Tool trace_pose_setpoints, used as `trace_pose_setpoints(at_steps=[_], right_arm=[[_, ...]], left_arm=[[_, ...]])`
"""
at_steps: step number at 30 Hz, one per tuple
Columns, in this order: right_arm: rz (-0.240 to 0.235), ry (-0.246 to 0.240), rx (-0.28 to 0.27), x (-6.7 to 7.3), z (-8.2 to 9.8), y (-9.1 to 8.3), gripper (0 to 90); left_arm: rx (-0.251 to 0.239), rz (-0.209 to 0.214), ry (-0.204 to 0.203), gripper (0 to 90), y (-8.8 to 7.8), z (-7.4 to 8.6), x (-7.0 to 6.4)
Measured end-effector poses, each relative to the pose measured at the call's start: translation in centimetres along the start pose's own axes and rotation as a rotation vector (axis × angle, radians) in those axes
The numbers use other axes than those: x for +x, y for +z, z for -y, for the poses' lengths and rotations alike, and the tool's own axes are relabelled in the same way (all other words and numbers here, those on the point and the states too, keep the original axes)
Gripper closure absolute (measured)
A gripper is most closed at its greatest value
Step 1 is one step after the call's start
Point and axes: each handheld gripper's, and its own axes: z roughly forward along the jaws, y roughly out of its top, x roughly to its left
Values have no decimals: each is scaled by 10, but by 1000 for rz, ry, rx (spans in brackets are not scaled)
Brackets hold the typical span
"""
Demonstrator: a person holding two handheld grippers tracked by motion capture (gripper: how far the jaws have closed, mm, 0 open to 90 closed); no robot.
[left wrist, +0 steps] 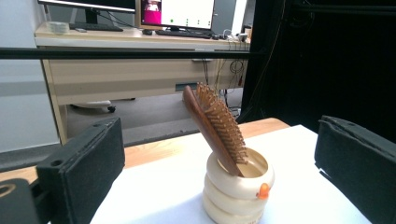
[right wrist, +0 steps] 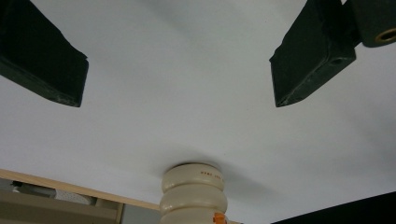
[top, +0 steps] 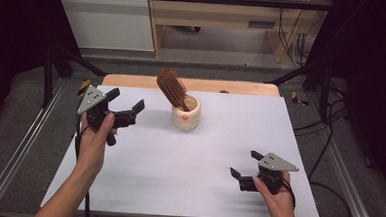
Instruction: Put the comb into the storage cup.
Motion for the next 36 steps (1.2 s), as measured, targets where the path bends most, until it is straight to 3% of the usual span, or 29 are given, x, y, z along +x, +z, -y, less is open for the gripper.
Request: trace_pose_setpoints(at_steps=[36], right_arm=[[5,-4,-7,0,1,-1,51]], left_arm=[[22,-3,-13,17,-44,37,12]])
